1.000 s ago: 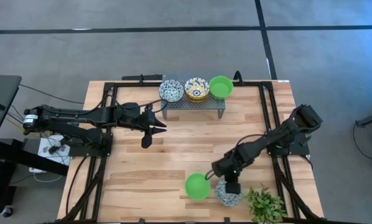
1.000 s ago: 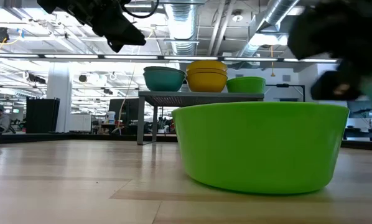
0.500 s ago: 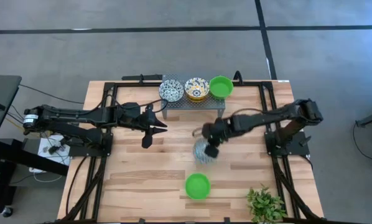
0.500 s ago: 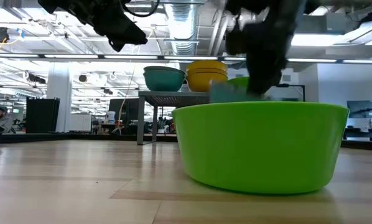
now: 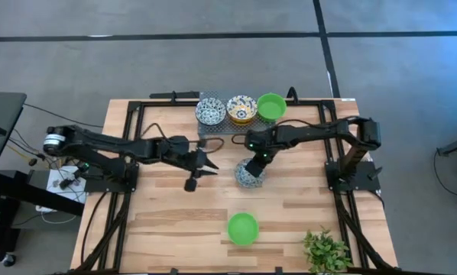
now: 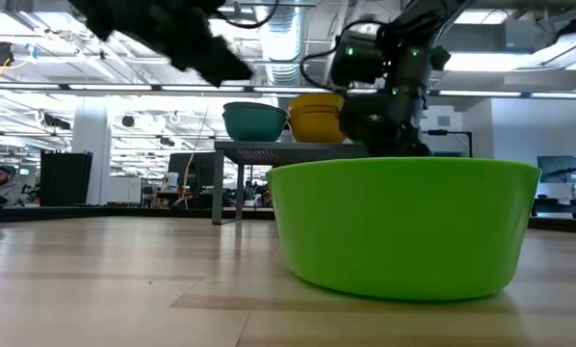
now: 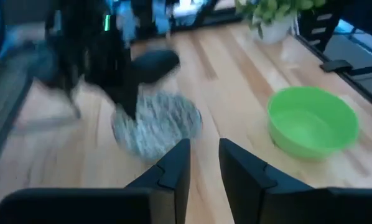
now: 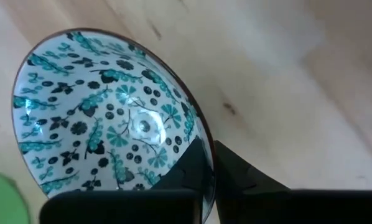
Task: Pick & Place Mini bowls
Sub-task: Stack the blue patterned bowl on the blue patterned bowl on the shelf
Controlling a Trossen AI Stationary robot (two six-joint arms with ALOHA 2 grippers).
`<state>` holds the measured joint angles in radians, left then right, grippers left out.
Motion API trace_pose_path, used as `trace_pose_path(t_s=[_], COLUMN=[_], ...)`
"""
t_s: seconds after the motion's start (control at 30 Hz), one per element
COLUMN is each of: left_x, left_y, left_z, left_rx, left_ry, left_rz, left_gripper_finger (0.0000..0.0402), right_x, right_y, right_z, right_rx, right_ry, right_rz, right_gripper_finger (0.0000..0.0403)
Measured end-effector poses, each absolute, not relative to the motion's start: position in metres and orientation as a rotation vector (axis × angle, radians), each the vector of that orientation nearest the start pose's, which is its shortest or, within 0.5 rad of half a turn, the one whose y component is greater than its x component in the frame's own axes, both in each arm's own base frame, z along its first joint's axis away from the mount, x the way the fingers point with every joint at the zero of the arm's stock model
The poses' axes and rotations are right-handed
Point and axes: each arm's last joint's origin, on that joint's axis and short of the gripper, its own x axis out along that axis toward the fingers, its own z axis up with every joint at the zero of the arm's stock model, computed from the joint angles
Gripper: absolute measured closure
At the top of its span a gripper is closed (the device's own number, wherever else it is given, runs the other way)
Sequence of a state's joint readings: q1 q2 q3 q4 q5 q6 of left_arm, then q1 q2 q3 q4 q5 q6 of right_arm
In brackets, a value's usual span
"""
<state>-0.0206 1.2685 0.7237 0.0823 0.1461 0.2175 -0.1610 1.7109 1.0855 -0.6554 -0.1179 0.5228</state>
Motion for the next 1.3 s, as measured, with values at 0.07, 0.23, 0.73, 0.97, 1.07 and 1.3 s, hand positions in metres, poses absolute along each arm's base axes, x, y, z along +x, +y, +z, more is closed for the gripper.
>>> trace_pose_path(t_s=[0.07, 0.23, 0.73, 0.97, 1.07, 1.3], left_x=[0.276, 0.295, 0.329, 0.330, 0.330, 0.334], left_y=[-0.013, -0.014, -0.029, -0.029, -0.029, -0.033], left_z=[0.229, 0.213, 0.182, 0.182, 0.180, 0.168], left_rx=[0.235, 0.290, 0.372, 0.369, 0.368, 0.367], left_ry=[0.440, 0.462, 0.510, 0.507, 0.509, 0.536], left_rz=[-0.231, -0.208, -0.281, -0.280, -0.281, -0.302], left_gripper_finger=[0.0308, 0.0278, 0.0214, 0.0215, 0.0215, 0.0215], right_x=[0.315, 0.321, 0.334, 0.345, 0.349, 0.358], right_y=[-0.048, -0.044, -0.047, -0.048, -0.049, -0.050], right_z=[0.172, 0.162, 0.172, 0.183, 0.188, 0.204], right_rx=[0.647, 0.642, 0.629, 0.595, 0.579, 0.509], right_ry=[1.260, 1.286, 1.249, 1.166, 1.145, 1.100], right_rz=[-0.357, -0.340, -0.317, -0.273, -0.259, -0.206], right_gripper_finger=[0.0396, 0.0378, 0.0353, 0.0334, 0.0330, 0.0330])
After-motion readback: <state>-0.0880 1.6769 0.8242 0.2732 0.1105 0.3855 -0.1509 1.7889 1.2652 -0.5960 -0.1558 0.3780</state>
